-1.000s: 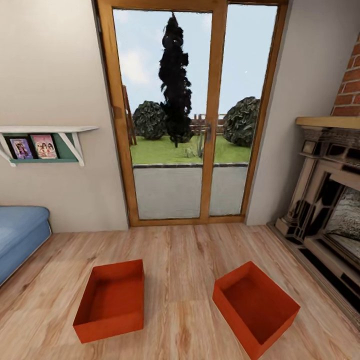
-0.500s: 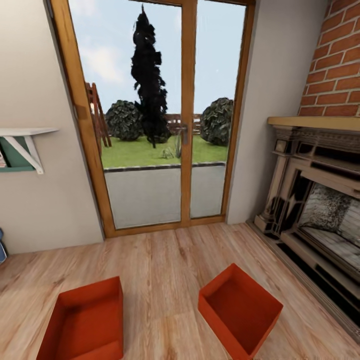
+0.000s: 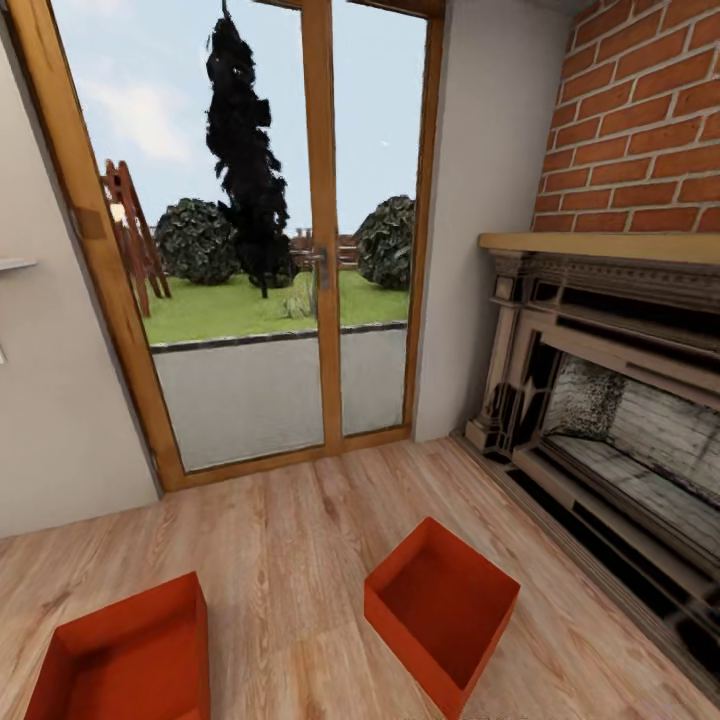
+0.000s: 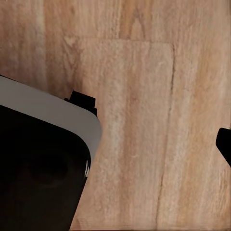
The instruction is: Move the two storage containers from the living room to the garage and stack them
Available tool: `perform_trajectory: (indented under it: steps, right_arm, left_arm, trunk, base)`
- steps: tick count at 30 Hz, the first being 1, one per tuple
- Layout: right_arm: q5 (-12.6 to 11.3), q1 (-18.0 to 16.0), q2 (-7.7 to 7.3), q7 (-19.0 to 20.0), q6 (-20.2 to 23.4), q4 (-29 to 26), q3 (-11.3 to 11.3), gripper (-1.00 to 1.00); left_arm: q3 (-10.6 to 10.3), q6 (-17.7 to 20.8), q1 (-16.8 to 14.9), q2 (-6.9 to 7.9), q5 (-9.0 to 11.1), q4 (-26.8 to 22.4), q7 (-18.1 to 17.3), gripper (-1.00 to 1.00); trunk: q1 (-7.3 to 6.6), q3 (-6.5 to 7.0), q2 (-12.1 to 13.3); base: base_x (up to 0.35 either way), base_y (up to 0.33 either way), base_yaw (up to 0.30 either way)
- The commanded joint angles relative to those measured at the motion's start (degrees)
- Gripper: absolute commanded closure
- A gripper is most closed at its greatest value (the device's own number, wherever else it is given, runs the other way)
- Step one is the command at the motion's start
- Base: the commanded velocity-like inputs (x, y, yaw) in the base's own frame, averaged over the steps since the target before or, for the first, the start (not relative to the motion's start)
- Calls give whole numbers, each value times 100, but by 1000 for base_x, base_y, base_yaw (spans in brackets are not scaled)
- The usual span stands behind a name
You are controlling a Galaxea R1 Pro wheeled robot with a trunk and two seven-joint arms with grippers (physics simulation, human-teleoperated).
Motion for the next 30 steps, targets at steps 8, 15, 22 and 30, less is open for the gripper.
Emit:
perform_trajectory:
  steps: [8,15,22,30]
  right_arm:
    - [-26,-7,-4,-11,-32,17,42,-100]
    - [-26,-7,-6,-11,-31,17,42,-100]
    - [-26,-7,-5,-11,-32,17,42,-100]
    - [-20,-7,-11,-11,-31,17,48,-100]
  left_arm:
    - [14,-10,-1,-1,12,-5,7,-100]
    - [13,-10,1,2,12,-5,7,-100]
    - [16,-10,1,3,12,-5,7,-100]
    - [17,-10,1,1,12,-6,9,-100]
  trunk:
    - [0,-5,-3]
    - [0,-5,-3]
    - [0,-5,-3]
    - [0,-5,-3]
  base:
    - [107,152,-288]
    - [41,35,-288]
    - [3,3,-288]
    - [0,0,-253]
